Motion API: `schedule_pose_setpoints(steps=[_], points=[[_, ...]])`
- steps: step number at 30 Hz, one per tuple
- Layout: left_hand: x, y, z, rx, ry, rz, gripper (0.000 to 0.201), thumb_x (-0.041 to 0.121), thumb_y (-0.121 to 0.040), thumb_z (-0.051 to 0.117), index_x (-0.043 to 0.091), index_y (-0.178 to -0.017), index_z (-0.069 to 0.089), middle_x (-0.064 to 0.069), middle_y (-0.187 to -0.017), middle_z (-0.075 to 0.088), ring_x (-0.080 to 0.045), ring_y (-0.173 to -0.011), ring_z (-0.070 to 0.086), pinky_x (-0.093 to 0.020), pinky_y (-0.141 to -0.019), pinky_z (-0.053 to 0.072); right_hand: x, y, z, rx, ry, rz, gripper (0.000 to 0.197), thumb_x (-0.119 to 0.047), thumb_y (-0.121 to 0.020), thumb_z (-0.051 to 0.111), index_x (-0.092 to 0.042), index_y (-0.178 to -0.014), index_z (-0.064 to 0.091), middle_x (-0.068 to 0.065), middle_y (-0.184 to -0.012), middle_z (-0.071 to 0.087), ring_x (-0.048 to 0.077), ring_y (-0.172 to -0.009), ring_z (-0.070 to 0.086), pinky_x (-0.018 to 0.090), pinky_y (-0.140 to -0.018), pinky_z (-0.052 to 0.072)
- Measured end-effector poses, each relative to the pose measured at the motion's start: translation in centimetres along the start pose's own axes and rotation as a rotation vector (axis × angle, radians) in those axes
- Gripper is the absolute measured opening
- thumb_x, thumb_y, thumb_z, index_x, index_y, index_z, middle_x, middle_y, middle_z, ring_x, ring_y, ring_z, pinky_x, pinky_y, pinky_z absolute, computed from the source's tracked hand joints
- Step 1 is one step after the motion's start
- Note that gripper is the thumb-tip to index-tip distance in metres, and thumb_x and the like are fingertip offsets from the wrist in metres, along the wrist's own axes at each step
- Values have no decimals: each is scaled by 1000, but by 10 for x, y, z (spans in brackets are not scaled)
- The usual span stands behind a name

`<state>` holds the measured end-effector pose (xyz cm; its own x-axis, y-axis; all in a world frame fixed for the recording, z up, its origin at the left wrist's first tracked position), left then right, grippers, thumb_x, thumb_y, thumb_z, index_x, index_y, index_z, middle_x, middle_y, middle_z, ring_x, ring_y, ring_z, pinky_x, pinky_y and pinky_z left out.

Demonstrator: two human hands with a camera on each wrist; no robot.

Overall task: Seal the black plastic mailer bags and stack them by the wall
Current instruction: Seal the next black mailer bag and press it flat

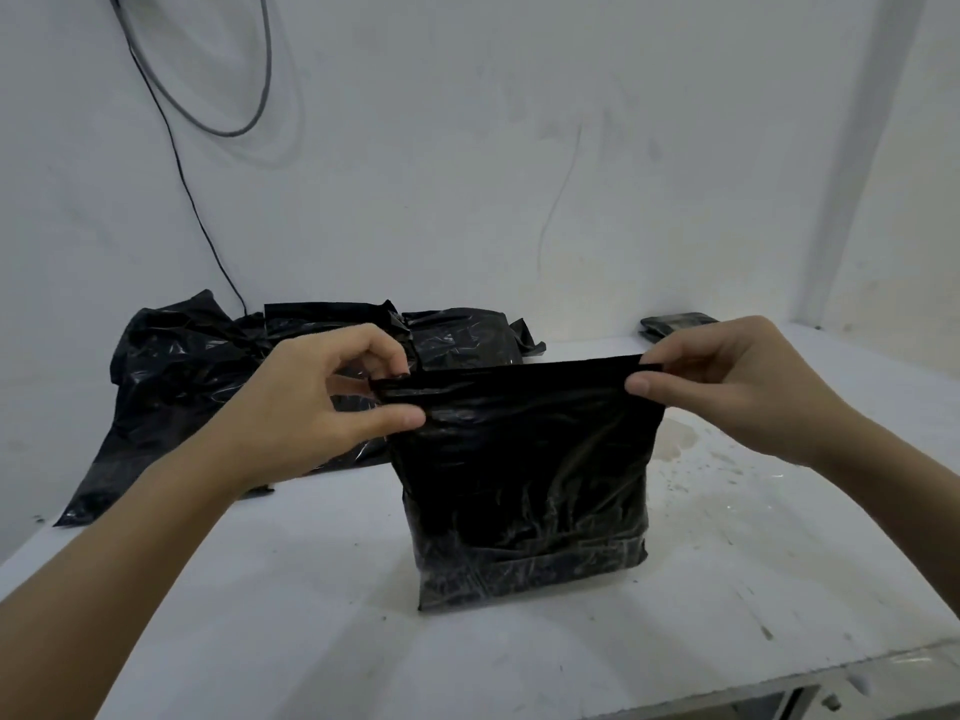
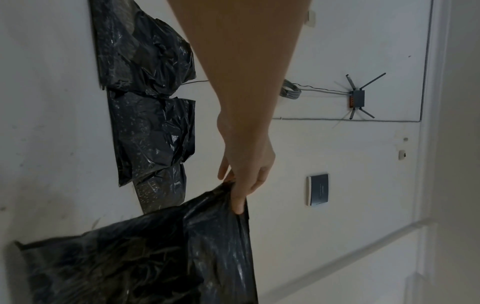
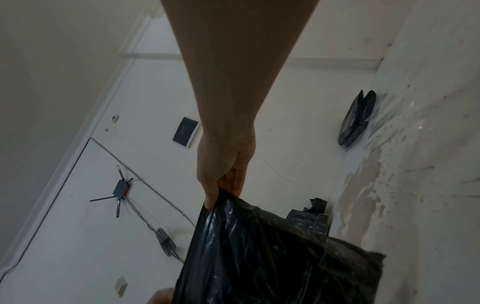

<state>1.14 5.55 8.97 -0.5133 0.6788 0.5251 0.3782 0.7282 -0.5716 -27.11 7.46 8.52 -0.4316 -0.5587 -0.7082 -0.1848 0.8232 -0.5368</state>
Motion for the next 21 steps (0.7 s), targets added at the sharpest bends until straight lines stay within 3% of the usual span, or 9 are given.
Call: schedule_pose_setpoints(steps=[3, 6, 11, 15, 18, 21], points=[[0, -1, -2, 13, -22, -23, 4, 29, -78, 66, 27, -79, 70, 17, -83, 69, -2, -78, 66, -8, -73, 48, 7, -2, 1, 35, -77, 52, 19, -23, -64, 72, -7, -75, 73, 8, -70, 73, 13, -64, 67, 16, -64, 52], [2, -1, -3, 40, -26, -31, 11, 36, -75, 61, 31, -79, 70, 21, -83, 70, -1, -78, 67, -7, -72, 47, 17, -3, 3, 83, -80, 109, 19, -27, -60, 74, -12, -71, 72, 12, -69, 70, 13, -62, 64, 17, -63, 50], [6, 2, 0, 32, 236, -65, 18, 24, -70, 66, 16, -84, 72, 1, -85, 72, -13, -85, 69, -23, -83, 55, 26, -2, 6, 85, -74, 143, 27, -29, -56, 77, -13, -78, 72, 35, -85, 62, 27, -72, 61, 44, -83, 51], [5, 4, -1, 26, 222, -64, 19, 20, -64, 73, 20, -84, 75, 1, -85, 72, -14, -88, 70, -32, -82, 57, 26, 1, 6, 100, -116, 142, 29, -30, -54, 78, -15, -78, 72, 35, -85, 59, 24, -72, 59, 35, -79, 51], [1, 2, -1, 56, 227, -78, 24, 13, -66, 75, 19, -89, 74, 0, -86, 72, -14, -87, 70, -26, -80, 57, 26, 3, 6, 93, -123, 153, 33, -33, -54, 78, -15, -80, 71, 37, -86, 57, 26, -72, 58, 39, -79, 49], [-3, 1, 0, 56, 203, -101, 33, -1, -72, 75, 24, -94, 71, 5, -88, 74, -8, -86, 70, -17, -77, 55, 30, 2, 3, 108, -139, 173, 31, -25, -58, 76, -12, -86, 71, 31, -80, 62, 24, -71, 60, 29, -73, 52]])
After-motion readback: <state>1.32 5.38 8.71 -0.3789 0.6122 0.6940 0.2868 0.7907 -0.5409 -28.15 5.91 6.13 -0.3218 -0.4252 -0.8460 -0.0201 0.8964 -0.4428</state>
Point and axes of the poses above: each hand's wrist, its own y-axis away from the middle knuckle, its own z-axis out of the palm, x = y × z, the point moved 6 cm from there along -y, towards the middle knuckle
